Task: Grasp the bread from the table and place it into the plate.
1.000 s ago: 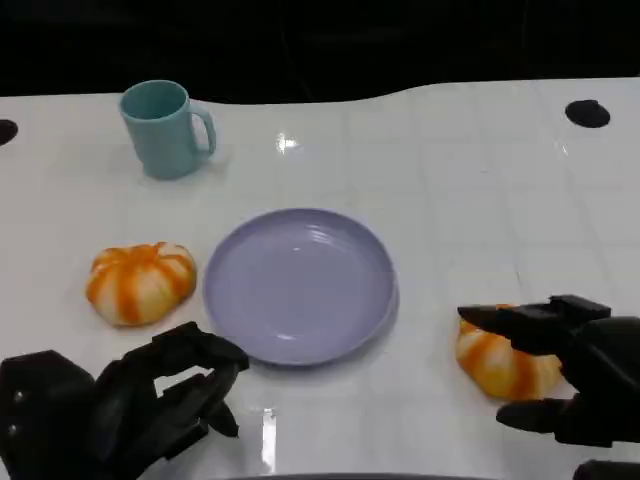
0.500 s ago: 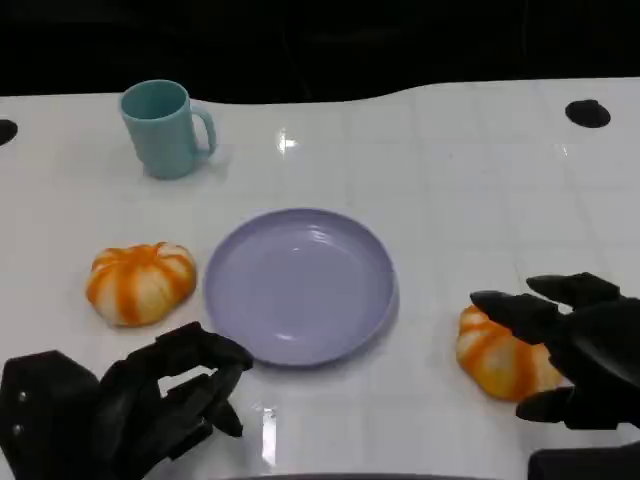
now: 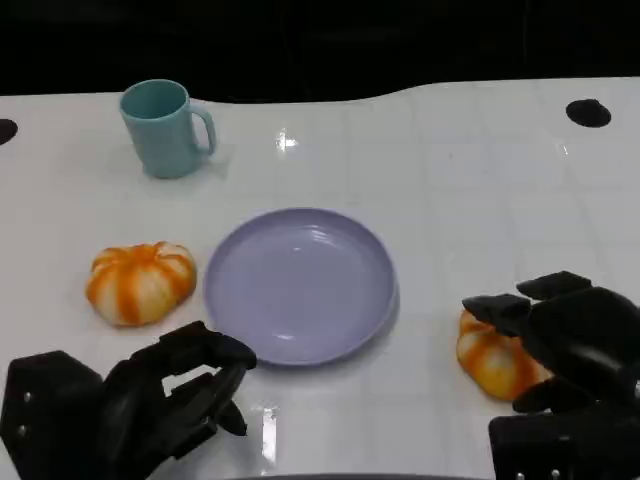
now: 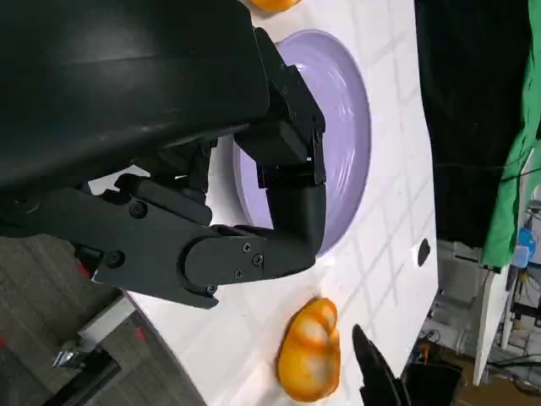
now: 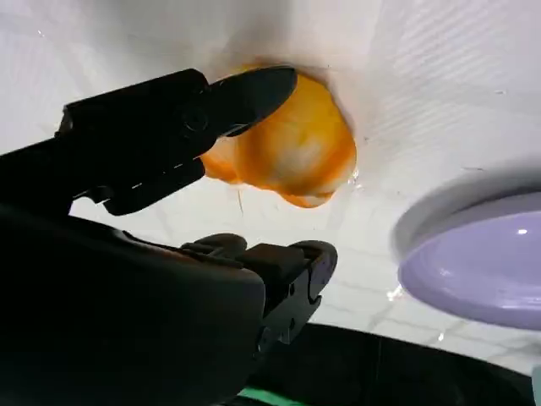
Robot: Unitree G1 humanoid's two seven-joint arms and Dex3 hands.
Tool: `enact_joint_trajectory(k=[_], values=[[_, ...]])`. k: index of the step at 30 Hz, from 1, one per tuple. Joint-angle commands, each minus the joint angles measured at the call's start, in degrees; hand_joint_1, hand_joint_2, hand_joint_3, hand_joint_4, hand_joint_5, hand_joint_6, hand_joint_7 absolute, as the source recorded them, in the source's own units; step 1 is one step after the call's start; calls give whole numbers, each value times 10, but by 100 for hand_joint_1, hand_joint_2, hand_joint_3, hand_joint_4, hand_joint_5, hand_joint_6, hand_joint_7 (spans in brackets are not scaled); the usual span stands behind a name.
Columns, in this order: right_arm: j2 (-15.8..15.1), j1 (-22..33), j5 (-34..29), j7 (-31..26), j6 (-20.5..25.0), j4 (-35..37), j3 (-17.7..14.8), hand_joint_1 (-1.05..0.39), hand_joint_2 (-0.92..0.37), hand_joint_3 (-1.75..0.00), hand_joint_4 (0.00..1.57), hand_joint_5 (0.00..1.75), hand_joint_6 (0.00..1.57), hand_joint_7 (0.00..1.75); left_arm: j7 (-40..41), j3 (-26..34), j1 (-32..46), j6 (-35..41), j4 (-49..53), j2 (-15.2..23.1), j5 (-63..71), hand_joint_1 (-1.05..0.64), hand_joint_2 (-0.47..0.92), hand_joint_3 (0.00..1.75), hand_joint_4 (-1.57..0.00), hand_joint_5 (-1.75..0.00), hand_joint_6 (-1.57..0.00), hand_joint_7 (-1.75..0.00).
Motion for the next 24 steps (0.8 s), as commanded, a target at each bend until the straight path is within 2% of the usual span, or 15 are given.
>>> enact_joint_trajectory(k=[1, 14, 16, 19, 20, 21, 22, 23, 24], values=[[10, -20, 18, 18, 21, 34, 10, -49, -83, -1, 15, 28, 35, 2, 5, 1, 7, 0, -11, 4, 1, -46, 92, 42, -62, -172, -65, -127], [27, -75, 55, 22, 43, 128, 35, -48, -90, -2, 27, 23, 42, 3, 6, -1, 11, 8, -24, 7, 1, -45, 92, 45, -59, -173, -62, -128], [34, -87, 56, 13, 49, 149, 40, -47, -92, -2, 33, 21, 45, 3, 7, -2, 13, 9, -27, 7, 2, -45, 92, 44, -59, -174, -62, -128], [49, -99, 73, -28, 43, 185, 35, -40, -92, -6, 57, 27, 61, 7, 6, -2, 16, 6, -28, 7, 3, -45, 92, 44, -58, -175, -61, -128], [56, -101, 83, -59, 30, 201, 29, -33, -92, -8, 70, 30, 70, 9, 6, -2, 17, 6, -29, 8, 3, -45, 92, 44, -58, -175, -62, -128], [63, -103, 94, -97, 12, 219, 22, -22, -92, -11, 89, 39, 87, 14, 7, -3, 17, 8, -31, 7, 3, -45, 92, 44, -58, -175, -62, -128], [66, -107, 98, -145, -14, 241, 20, -17, -92, -13, 96, 49, 99, 15, 8, -3, 18, 10, -32, 7, 2, -45, 92, 44, -58, -175, -62, -128], [67, -112, 97, -188, -40, 262, 21, -13, -90, -21, 98, 74, 113, 16, 8, -2, 18, 11, -33, 6, 1, -45, 92, 44, -59, -175, -62, -128], [67, -118, 99, -224, -66, 281, 21, -10, -84, -37, 93, 113, 124, 20, 9, -2, 18, 11, -34, 6, 0, -45, 92, 44, -59, -175, -62, -128]])
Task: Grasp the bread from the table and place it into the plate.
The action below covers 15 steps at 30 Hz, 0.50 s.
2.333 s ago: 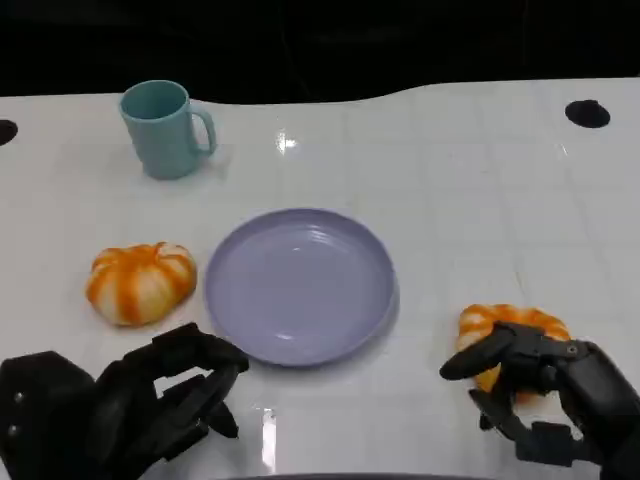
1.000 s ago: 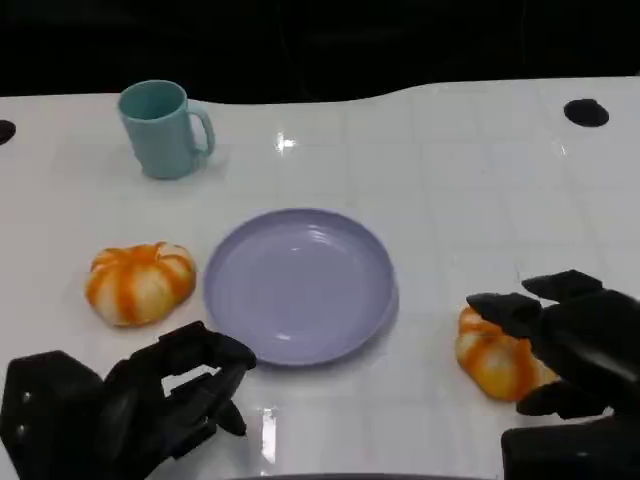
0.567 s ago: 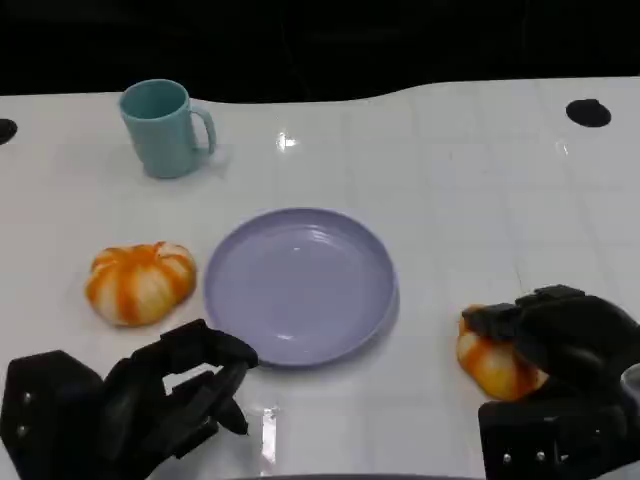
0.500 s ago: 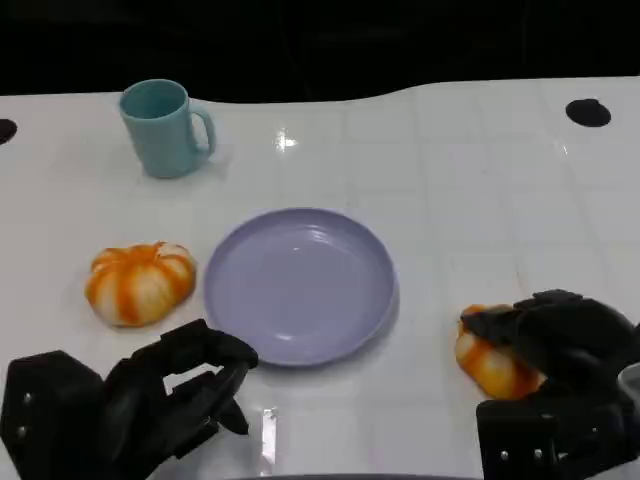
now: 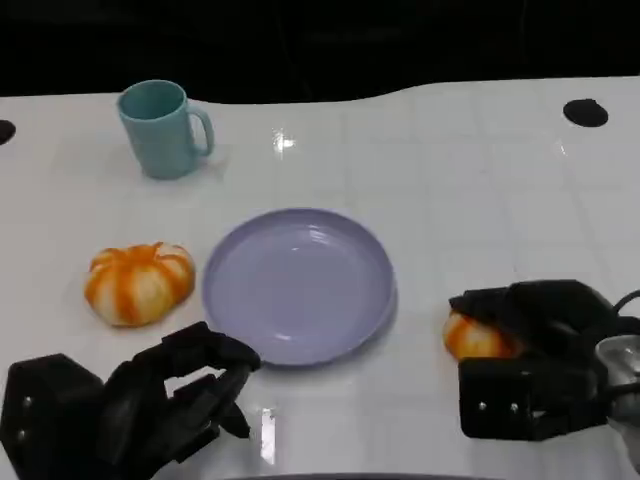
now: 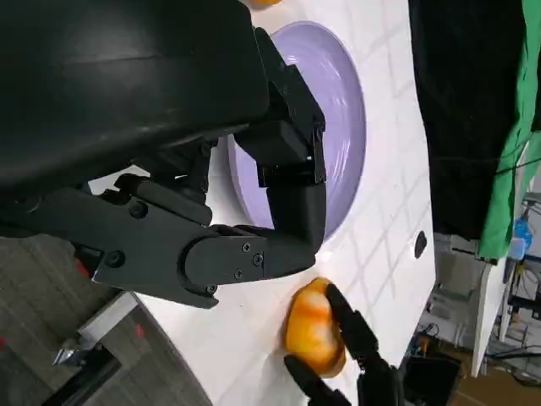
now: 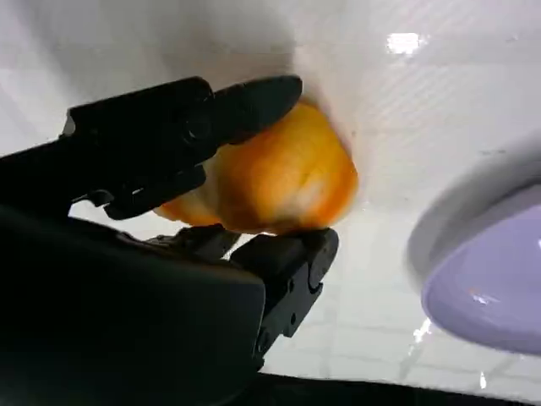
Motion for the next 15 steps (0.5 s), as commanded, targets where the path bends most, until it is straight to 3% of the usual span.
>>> enact_joint_trajectory(k=[1, 3, 5, 8, 15], values=[[3, -21, 13, -148, -90, 86, -8, -8, -65, -76, 90, 149, 118, 55, 8, 3, 6, 6, -12, 5, 0, -45, 92, 43, -59, -175, -62, -128], [5, -32, 21, -175, -115, 108, -9, -8, -47, -109, 92, 169, 89, 135, 9, 4, 6, 10, -12, 4, -2, -45, 92, 42, -60, -174, -63, -128], [5, -42, 21, -197, -135, 125, -6, -9, -42, -116, 91, 174, 76, 165, 9, 4, 5, 11, -13, 4, -2, -45, 92, 42, -60, -174, -63, -127], [8, -51, 19, -222, -157, 138, -2, -8, -36, -119, 92, 174, 73, 173, 8, 2, 5, 6, -11, 5, 1, -45, 92, 42, -60, -173, -64, -127], [20, -58, 40, -250, -205, 150, -8, -7, -31, -131, 94, 175, 77, 170, 8, 1, 4, 8, -12, 5, 1, -45, 92, 43, -61, -174, -64, -127]])
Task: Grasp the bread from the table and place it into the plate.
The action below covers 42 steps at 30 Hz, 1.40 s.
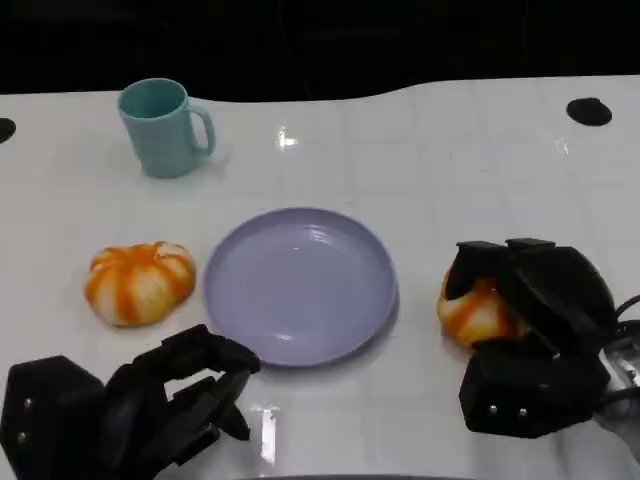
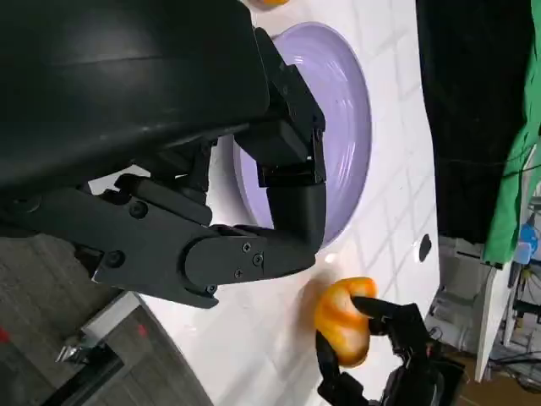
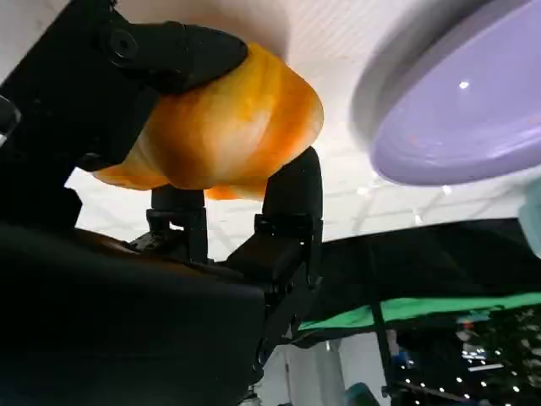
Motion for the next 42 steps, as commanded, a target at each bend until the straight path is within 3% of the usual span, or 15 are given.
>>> enact_joint_trajectory(k=[1, 8, 17, 28, 42], values=[[7, -10, 23, -17, -24, 3, -7, -6, -31, -131, 94, 175, 77, 170, 7, 0, 1, 2, -7, 5, 3, -45, 92, 43, -61, -174, -64, -127], [29, -15, 71, 16, -36, -32, -17, 0, -30, -134, 98, 175, 80, 164, 11, -1, -1, 3, -7, 7, 4, -45, 92, 43, -60, -173, -64, -127], [67, -55, 100, 43, -54, -26, -10, -1, -24, -142, 97, 175, 75, 175, 7, 0, -5, 4, -2, 9, 1, -43, 92, 43, -59, -175, -63, -129], [129, -146, 92, 35, -84, 87, 11, -7, -22, -144, 96, 175, 74, 175, 9, -1, -8, 2, 5, 8, 3, -41, 92, 46, -57, -175, -60, -131], [169, -195, 98, 31, -105, 189, 20, -9, -26, -137, 95, 175, 74, 175, 9, -11, -3, -2, 6, 4, 9, -41, 92, 47, -57, -175, -60, -134]])
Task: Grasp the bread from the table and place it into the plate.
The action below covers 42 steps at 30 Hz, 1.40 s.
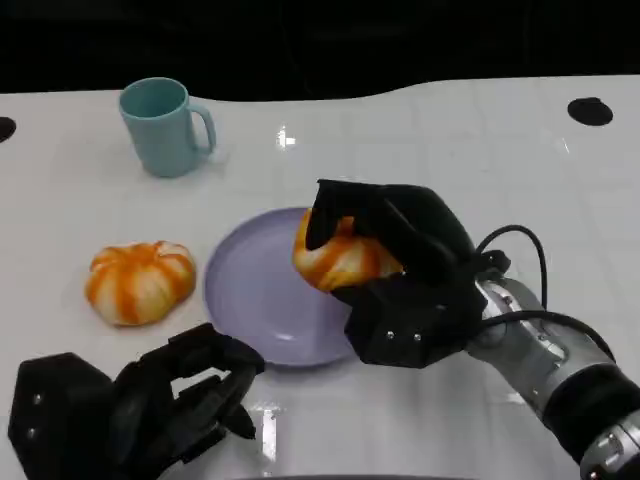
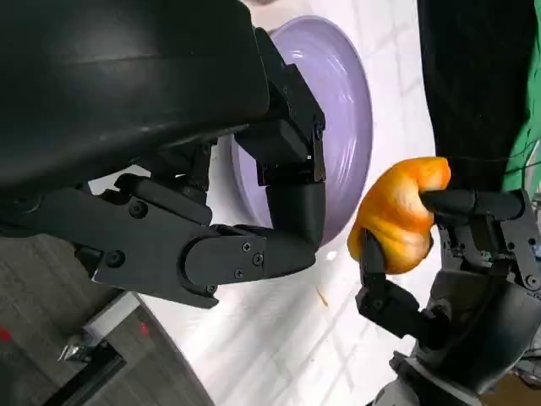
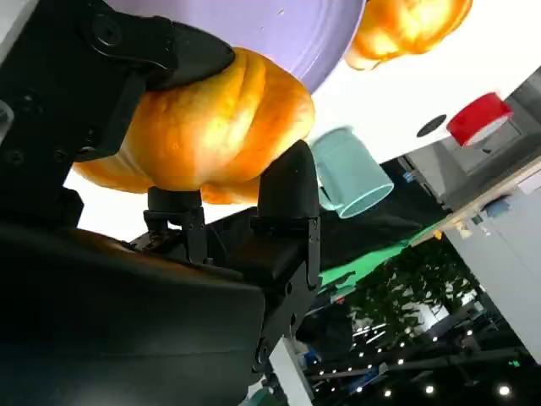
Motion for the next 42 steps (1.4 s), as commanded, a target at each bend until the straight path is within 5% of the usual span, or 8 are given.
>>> enact_joint_trajectory(k=[1, 2, 5, 8, 20, 28, 36, 42], values=[[8, -28, 7, 3, 1, 35, 1, -10, -31, -123, 91, 175, 77, 140, 5, -3, 4, -2, 1, 4, 8, -40, 92, 47, -58, -175, -60, -134], [13, -34, 9, 13, 8, 46, 0, -13, -43, -94, 84, 163, 84, 92, 4, -4, 4, -2, 0, 3, 8, -40, 91, 46, -58, -175, -61, -134], [12, -46, 2, 44, 28, 62, 10, -25, -73, -40, 66, 102, 84, 24, 1, -2, 6, -7, 2, 2, 7, -42, 92, 44, -59, -175, -62, -133], [3, -51, -18, 69, 55, 56, 30, -39, -90, -18, 45, 55, 68, 3, -3, -4, 6, -14, 6, 4, 9, -43, 92, 43, -60, -174, -63, -131], [-31, -21, -23, 172, 129, -28, 55, -62, -92, -25, 1, 29, 28, 0, 7, -9, 10, -6, -7, 0, 14, -43, 92, 41, -63, -172, -67, -125], [-47, 33, 83, 321, 192, -152, 5, -61, -92, -31, 3, 9, 17, 1, 4, -12, 10, -16, -2, -1, 17, -41, 92, 43, -62, -173, -67, -126], [-91, 110, 133, 363, 211, -299, -30, -56, -92, -30, 9, 14, 21, 3, 3, -13, 8, -20, 2, -4, 15, -42, 91, 43, -63, -172, -69, -125], [-120, 207, 191, 357, 155, -388, -75, -43, -92, -22, 30, 27, 37, 10, 8, -13, 7, -10, -4, -4, 16, -43, 91, 44, -64, -172, -69, -125]])
